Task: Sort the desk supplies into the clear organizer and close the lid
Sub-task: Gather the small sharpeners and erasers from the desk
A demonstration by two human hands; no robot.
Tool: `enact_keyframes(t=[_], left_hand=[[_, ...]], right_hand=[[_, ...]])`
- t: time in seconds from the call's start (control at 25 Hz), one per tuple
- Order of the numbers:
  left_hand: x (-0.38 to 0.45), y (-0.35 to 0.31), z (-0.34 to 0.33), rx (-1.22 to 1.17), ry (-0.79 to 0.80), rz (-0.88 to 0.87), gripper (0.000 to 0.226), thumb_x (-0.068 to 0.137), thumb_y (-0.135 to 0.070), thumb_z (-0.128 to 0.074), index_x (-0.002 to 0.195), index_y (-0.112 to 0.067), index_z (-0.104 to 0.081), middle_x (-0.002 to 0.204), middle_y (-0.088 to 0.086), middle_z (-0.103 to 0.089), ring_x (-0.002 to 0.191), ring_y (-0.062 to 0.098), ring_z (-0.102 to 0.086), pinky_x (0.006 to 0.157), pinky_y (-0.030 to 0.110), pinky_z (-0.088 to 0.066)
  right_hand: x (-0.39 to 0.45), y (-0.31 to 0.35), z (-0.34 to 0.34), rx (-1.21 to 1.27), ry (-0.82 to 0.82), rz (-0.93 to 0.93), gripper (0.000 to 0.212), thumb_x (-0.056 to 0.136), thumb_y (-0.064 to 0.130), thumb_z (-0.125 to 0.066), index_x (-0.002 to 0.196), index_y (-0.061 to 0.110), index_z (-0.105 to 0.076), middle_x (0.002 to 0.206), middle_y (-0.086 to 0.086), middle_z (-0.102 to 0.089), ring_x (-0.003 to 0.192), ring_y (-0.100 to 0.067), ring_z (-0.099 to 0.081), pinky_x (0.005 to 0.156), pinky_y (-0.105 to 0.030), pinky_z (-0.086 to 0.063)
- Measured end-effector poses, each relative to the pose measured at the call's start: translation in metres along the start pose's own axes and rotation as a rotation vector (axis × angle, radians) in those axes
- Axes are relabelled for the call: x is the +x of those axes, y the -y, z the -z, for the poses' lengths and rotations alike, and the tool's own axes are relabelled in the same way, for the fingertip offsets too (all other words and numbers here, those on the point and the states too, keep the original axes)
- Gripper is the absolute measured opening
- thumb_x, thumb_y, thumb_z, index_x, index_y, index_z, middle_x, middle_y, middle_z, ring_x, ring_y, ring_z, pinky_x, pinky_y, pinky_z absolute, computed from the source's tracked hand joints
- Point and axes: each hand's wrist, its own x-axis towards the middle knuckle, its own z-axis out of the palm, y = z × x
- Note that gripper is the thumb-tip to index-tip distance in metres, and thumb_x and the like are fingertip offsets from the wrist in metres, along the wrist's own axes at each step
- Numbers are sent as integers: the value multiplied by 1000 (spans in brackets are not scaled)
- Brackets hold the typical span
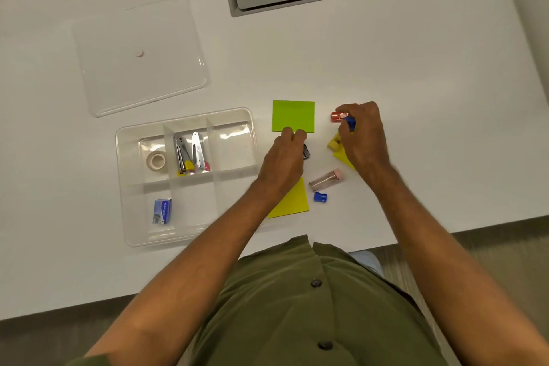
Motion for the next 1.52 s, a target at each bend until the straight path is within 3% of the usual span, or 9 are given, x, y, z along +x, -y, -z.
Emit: enact_keyframes(t=[0.2, 0.4, 0.88, 1.0, 1.12, 1.24, 1.32, 1.4, 1.52], left_hand=[[11, -8, -4, 82, 83, -78, 31, 93, 2, -54, 122, -7, -57, 111, 15, -48, 91, 31, -53, 65, 41, -51], [16, -7, -7, 97, 87, -85, 24, 93, 0, -58, 116, -7, -62, 108, 15, -49, 86, 28, -52, 60, 36, -45], [11, -3, -7, 11, 72, -95, 22, 86, 6, -62, 106, -4, -64, 110, 15, -58, 91, 31, -56, 75, 46, -52], [6, -4, 2, -106, 49, -34, 23, 90, 1, -63, 112, -5, -64, 115, 13, -59, 99, 29, -59, 84, 36, -50], [-3, -5, 17, -266, 9, 58, 26, 92, -9, -66, 118, -10, -64, 120, 9, -60, 106, 21, -58, 87, 21, -40], [-16, -4, 30, -459, -18, 151, 27, 90, -14, -70, 116, -15, -66, 119, 5, -62, 108, 19, -60, 93, 25, -45], [-25, 0, 36, -504, -35, 179, 27, 88, -15, -72, 114, -18, -67, 118, 3, -65, 106, 20, -62, 94, 30, -50], [-37, 4, 42, -507, -53, 179, 27, 87, -15, -73, 113, -20, -68, 117, 1, -65, 105, 19, -62, 94, 30, -51], [-56, 12, 51, -514, -90, 171, 29, 87, -16, -74, 115, -20, -67, 117, 1, -65, 107, 19, -62, 95, 31, -52]], right_hand=[[38, -8, -2, -219, 141, 22, 55, 89, -3, -49, 135, 26, -59, 133, -4, -45, 117, -25, -54, 89, -38, -51], [46, -14, -14, -374, 256, 64, 38, 93, 4, -53, 123, 21, -70, 129, -6, -53, 119, -29, -48, 88, -49, -53], [60, -21, -4, -366, 311, 48, 27, 88, 13, -73, 114, 15, -71, 117, -14, -63, 113, -33, -58, 97, -45, -50], [54, -14, 3, -244, 222, 60, 21, 92, 18, -69, 112, 15, -70, 114, -9, -67, 108, -27, -60, 94, -39, -50], [32, 3, 14, 178, 132, -119, 18, 95, 22, -66, 111, 16, -69, 101, 2, -70, 92, -12, -65, 83, -30, -57], [-9, 19, 22, 637, 180, -383, 18, 100, 15, -54, 112, 14, -67, 85, -2, -62, 74, -12, -63, 72, -27, -60], [-38, 24, 25, 833, 190, -530, 15, 97, 12, -51, 99, 11, -65, 79, -4, -56, 71, -16, -60, 70, -30, -59], [-65, 21, 26, 871, 168, -598, 10, 96, 12, -56, 87, 10, -62, 77, -5, -57, 71, -18, -61, 68, -31, -58], [-102, 5, 17, 545, 175, -446, 7, 93, 17, -69, 89, 12, -66, 82, -4, -65, 72, -15, -64, 61, -26, -57]])
